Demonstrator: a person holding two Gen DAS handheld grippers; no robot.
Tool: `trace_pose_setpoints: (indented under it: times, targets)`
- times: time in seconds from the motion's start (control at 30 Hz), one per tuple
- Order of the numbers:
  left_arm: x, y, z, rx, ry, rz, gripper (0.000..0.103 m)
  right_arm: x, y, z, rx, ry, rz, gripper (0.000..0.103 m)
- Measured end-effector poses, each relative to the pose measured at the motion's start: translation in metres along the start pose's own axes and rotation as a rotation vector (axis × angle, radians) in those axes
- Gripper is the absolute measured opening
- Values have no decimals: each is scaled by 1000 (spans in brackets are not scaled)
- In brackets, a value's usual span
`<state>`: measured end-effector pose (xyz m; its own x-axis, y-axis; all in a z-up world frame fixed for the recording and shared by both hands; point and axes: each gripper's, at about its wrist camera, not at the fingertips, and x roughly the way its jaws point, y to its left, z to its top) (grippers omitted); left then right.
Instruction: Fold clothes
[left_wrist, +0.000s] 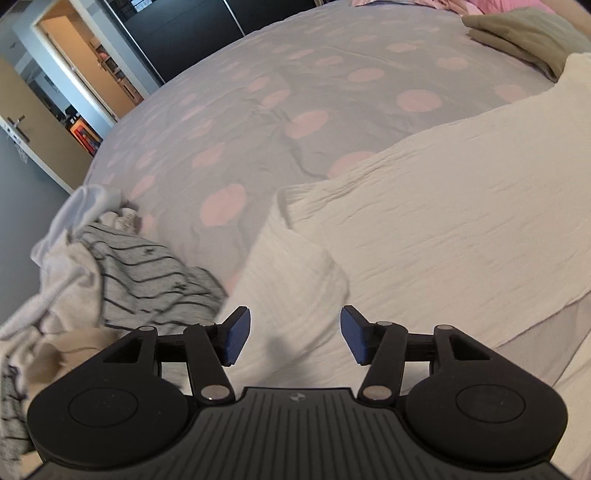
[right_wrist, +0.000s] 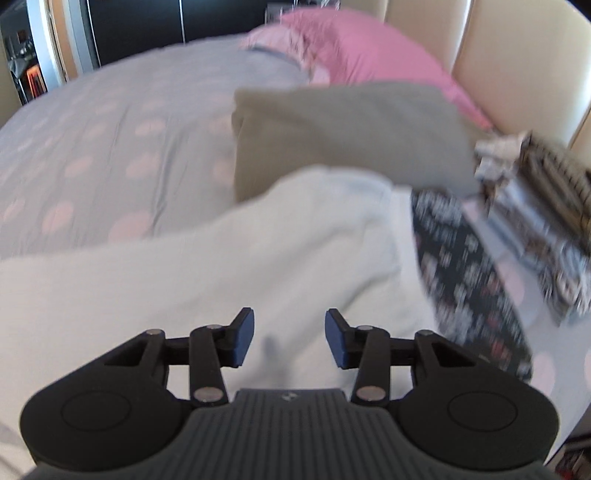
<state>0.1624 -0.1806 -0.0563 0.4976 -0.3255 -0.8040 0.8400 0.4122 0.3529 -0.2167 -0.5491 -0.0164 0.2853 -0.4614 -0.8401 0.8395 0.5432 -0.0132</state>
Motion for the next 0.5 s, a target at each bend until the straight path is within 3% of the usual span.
trace_pose_setpoints:
  times: [0.1, 0.23, 0.27, 0.3, 0.37, 0.4, 0.5]
  targets:
    - [16, -14, -4, 18, -11, 12, 52, 6, 5, -8, 4, 38, 10, 46]
    - [39, -25, -6, 47, -9, 71, 52, 6, 20, -9, -94, 14, -14, 46]
    - [44, -25, -6, 49, -3, 107, 45, 6, 24, -9, -115, 4, -27, 46]
    - [49, -23, -4, 44, 8, 138, 30, 6, 27, -8, -122, 4, -24, 46]
    - [52, -8, 0, -25, 30, 165, 14, 7, 31, -6, -131, 9, -8, 46]
    - [51, 1, 2, -68, 29, 171, 9, 8, 33, -6, -137, 11, -1, 46]
    - [38, 28, 10, -154, -21, 194, 7, 9, 41, -5, -164, 12, 9, 46]
